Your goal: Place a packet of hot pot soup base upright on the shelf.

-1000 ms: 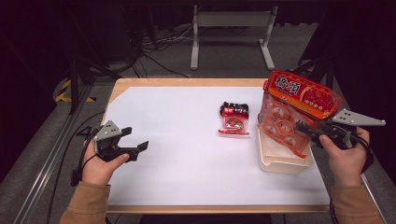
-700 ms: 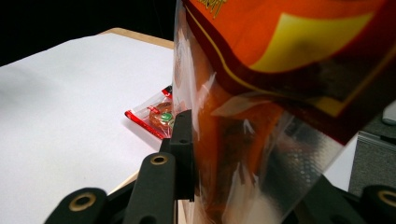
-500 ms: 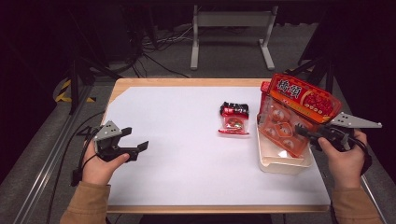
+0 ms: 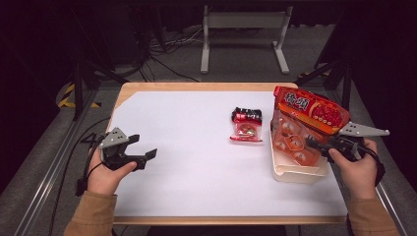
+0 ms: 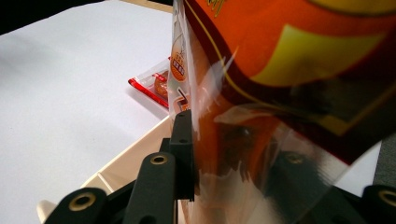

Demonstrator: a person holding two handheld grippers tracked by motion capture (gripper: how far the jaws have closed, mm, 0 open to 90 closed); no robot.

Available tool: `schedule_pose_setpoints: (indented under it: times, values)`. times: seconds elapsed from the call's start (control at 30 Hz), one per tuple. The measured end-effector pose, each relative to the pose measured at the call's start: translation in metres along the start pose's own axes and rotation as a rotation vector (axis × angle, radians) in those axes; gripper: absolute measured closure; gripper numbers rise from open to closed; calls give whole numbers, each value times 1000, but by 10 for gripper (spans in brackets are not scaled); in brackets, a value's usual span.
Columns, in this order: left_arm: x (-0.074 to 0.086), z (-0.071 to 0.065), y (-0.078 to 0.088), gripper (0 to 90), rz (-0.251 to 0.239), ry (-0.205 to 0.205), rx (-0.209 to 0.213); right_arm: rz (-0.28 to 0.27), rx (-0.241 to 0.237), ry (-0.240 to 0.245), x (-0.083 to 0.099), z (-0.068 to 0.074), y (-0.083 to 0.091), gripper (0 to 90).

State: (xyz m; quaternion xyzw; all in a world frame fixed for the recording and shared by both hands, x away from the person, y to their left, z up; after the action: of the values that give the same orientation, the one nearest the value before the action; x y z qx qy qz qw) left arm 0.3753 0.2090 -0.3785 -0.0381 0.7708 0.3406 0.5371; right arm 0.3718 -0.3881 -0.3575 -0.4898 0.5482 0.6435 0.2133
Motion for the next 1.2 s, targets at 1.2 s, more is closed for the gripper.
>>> schedule_pose_setpoints:
  times: [1.2]
  values:
    - [1,2,-2,171,11,6,3,-42,105,-43,5,-19,-4,367]
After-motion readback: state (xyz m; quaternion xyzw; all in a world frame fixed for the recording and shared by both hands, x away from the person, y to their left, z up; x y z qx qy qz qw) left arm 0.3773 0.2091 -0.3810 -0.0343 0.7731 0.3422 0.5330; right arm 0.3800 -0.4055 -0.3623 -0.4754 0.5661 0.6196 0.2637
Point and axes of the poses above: each handheld gripper's, and its own axes: y roughly backward along the jaws, x roughly out of its underside, z roughly to its left, the point moved 2 cm from there along -y, roughly forward along the jaws, and after that the axes turned 14 degrees about x, right-handed, at the moved point
